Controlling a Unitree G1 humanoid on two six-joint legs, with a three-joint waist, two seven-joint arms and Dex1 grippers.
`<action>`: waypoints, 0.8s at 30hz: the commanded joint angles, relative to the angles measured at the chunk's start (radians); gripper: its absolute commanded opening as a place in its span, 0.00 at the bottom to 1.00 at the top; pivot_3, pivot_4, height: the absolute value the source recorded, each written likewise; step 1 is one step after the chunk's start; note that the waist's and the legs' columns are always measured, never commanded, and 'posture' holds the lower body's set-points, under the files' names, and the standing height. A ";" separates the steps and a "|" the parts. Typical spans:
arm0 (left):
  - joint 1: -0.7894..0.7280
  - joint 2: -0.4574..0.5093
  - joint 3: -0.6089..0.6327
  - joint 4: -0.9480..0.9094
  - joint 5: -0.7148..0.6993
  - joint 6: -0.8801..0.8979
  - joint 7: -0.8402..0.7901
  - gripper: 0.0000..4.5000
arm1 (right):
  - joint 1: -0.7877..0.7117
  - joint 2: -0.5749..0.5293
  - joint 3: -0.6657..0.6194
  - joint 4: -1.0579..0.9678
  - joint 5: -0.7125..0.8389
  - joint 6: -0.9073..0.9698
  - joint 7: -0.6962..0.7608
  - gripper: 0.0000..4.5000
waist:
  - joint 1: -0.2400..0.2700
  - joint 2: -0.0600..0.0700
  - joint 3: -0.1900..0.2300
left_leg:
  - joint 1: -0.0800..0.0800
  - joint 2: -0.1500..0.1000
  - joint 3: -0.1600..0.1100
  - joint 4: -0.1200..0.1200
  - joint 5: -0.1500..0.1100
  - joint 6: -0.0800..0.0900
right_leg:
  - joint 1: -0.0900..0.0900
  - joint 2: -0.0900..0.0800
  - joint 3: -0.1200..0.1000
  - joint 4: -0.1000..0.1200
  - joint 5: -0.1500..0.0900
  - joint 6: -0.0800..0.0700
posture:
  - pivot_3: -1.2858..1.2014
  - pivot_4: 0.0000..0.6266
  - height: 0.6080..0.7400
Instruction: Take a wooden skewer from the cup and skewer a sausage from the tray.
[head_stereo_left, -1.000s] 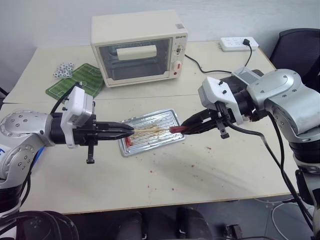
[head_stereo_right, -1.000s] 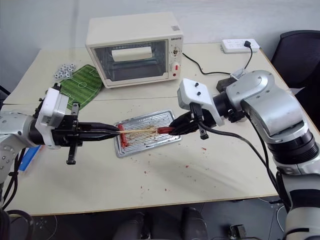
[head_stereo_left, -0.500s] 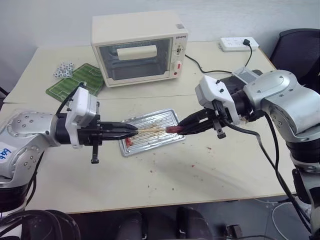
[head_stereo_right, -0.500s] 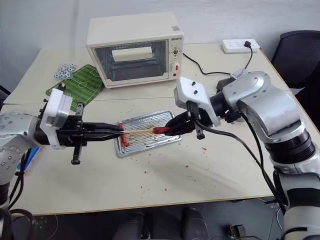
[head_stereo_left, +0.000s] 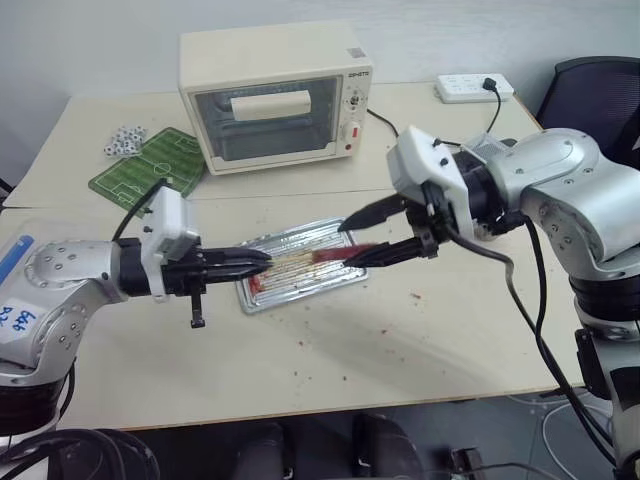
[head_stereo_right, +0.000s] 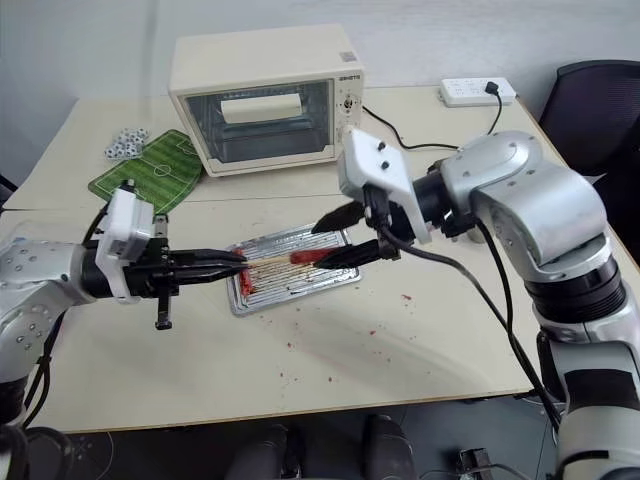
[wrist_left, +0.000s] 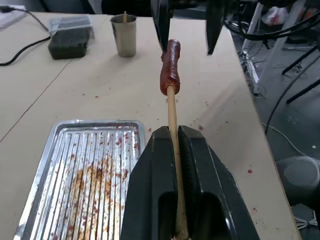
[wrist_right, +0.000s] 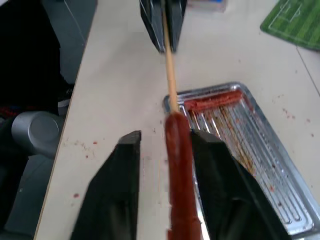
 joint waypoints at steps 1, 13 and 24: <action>0.090 -0.028 0.168 -0.084 -0.010 0.013 0.130 0.00 | -0.071 -0.002 -0.108 0.078 0.004 -0.001 -0.060 0.56 | -0.001 0.000 0.000 | 0.000 0.000 0.000 0.000 0.000 0.000 | 0.000 0.000 0.000 0.000 0.000 0.000 | 0.52 0.24 1.00; 0.594 -0.266 0.793 -0.309 0.034 0.067 0.515 0.00 | -0.080 0.013 -0.266 0.111 0.200 0.213 -0.136 0.98 | -0.004 -0.001 0.000 | 0.001 0.004 0.002 0.000 -0.003 0.001 | 0.000 -0.001 0.003 -0.001 0.000 0.000 | 0.52 0.24 1.00; 0.781 -0.280 0.972 0.075 0.181 -0.211 0.443 0.00 | -0.068 0.036 -0.248 0.106 0.248 0.188 -0.147 0.98 | -0.003 -0.005 -0.003 | 0.001 0.004 0.002 0.001 -0.008 0.002 | -0.001 -0.003 0.002 -0.001 -0.001 -0.002 | 0.52 0.24 1.00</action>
